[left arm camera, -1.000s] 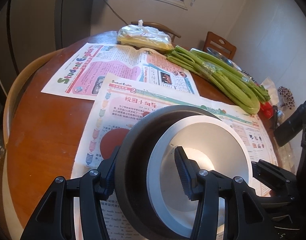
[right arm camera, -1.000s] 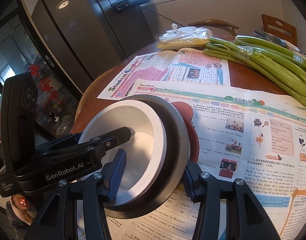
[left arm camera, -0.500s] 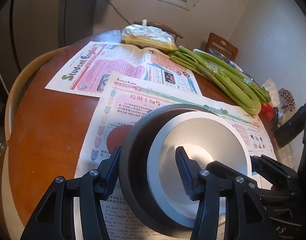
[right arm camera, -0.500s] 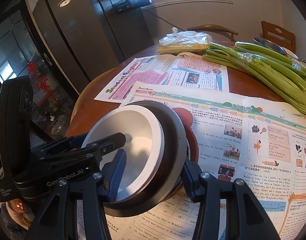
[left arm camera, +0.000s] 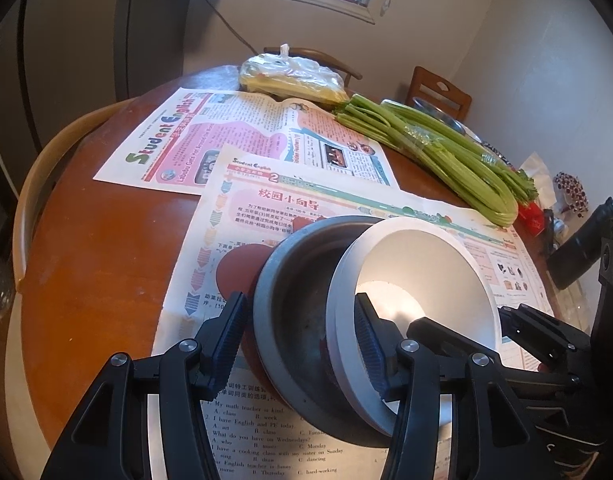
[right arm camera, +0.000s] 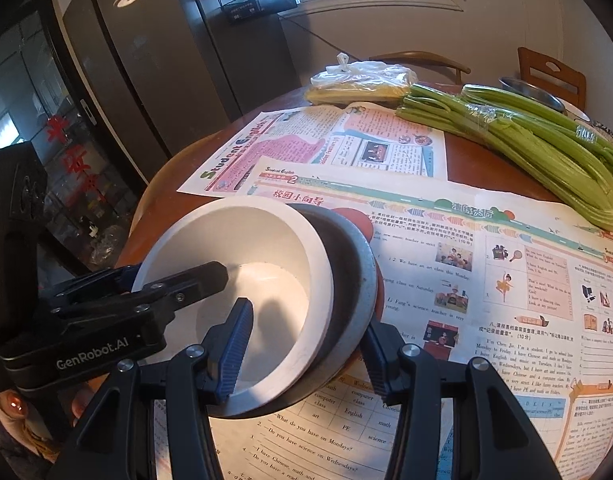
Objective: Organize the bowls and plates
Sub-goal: 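Lower the bowl stack onto the steel tray with the left gripper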
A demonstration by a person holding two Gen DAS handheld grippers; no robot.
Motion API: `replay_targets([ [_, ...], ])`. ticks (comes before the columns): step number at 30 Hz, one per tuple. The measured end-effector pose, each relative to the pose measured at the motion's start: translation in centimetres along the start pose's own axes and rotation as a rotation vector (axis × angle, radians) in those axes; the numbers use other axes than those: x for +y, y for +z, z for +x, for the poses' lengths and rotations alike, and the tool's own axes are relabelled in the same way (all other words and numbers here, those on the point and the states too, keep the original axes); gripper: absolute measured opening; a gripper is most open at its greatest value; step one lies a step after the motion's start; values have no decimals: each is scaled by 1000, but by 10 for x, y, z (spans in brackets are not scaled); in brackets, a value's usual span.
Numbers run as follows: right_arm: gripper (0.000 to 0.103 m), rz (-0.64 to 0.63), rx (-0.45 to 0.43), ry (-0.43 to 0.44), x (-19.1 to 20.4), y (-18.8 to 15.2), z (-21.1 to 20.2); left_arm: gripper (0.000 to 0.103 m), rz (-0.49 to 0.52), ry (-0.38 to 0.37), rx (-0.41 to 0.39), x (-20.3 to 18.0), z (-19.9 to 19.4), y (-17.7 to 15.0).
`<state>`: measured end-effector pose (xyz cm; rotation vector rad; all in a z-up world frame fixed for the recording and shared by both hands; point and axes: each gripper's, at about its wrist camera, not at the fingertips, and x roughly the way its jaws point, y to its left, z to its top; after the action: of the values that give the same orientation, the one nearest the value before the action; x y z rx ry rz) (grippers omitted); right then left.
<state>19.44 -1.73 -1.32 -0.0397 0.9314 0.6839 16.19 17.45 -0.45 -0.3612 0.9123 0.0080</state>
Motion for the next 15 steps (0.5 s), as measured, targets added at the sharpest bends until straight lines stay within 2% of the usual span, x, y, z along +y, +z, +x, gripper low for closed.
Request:
replay_targets([
  [5,52,-18,-2,-56,1,-1,-1,56,-15,-21,-12,2,-7,-2],
  [10,52,-61,-42,-148,6,-1,-4,57,0,-5,-23,-1,-13,-4],
  [15,52,-72,-56,-199,5,-2,-7,57,8,24,-70,-4,-27,-5],
])
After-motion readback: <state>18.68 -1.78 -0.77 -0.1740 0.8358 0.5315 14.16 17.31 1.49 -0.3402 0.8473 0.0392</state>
